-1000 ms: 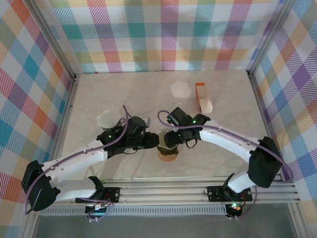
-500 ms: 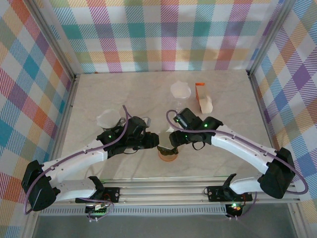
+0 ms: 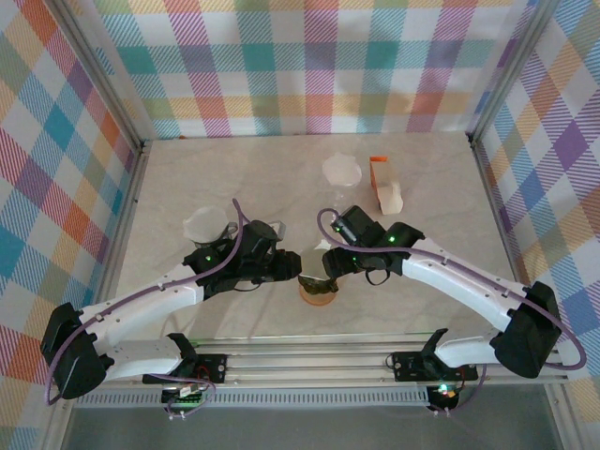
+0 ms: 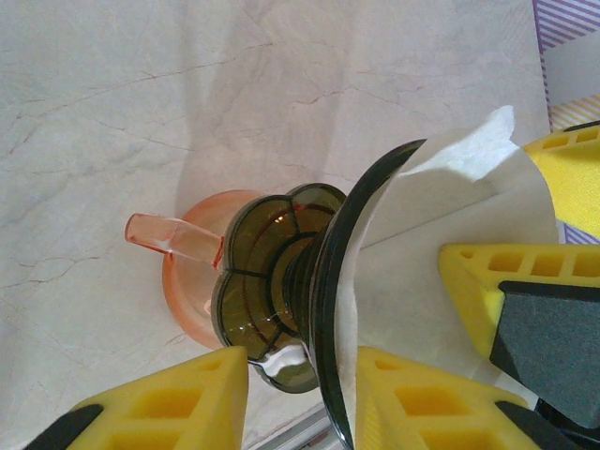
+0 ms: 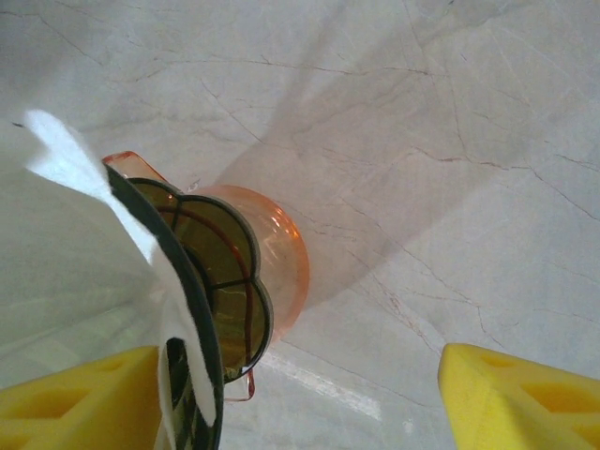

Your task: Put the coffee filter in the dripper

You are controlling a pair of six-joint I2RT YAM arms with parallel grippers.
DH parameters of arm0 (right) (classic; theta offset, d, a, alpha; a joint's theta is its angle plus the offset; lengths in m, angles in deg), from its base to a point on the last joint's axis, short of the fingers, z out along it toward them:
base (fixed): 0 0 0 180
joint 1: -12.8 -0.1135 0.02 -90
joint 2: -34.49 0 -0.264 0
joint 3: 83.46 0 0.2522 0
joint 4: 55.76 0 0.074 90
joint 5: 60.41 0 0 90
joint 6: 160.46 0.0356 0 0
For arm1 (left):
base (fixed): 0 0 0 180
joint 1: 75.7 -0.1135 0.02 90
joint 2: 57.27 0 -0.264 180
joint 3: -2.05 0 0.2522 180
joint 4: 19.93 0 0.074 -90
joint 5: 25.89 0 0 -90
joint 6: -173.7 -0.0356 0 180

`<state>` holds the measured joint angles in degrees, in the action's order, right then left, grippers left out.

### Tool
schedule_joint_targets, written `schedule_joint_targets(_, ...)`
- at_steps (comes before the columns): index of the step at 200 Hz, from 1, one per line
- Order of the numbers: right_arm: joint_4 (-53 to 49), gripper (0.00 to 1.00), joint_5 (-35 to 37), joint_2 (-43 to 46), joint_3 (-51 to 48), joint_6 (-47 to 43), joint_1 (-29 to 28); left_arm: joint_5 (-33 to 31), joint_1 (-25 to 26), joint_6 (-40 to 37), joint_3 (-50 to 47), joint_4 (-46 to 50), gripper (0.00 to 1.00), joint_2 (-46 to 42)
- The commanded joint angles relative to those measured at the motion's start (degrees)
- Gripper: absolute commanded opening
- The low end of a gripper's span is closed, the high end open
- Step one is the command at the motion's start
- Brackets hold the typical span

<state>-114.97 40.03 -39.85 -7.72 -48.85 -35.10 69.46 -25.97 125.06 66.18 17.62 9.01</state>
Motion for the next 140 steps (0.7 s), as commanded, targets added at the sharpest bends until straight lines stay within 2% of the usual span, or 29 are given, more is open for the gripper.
schedule_joint_targets(1, 0.3, 0.76, -2.0, 2.8, 2.5, -1.2, 0.4, -0.6, 0.3, 0.6, 0.3, 0.7, 0.36, 0.4)
schedule_joint_targets(56, -1.1, 0.75, -3.0, 4.6, 3.0, -0.8, 0.4, -0.6, 0.3, 0.6, 0.2, 0.2, 0.39, 0.9)
schedule_joint_targets(140, -0.1, 0.76, -7.0, -6.4, 7.0, -2.8, -0.1, -0.6, 0.3, 0.7, 0.3, 0.1, 0.39, 1.4)
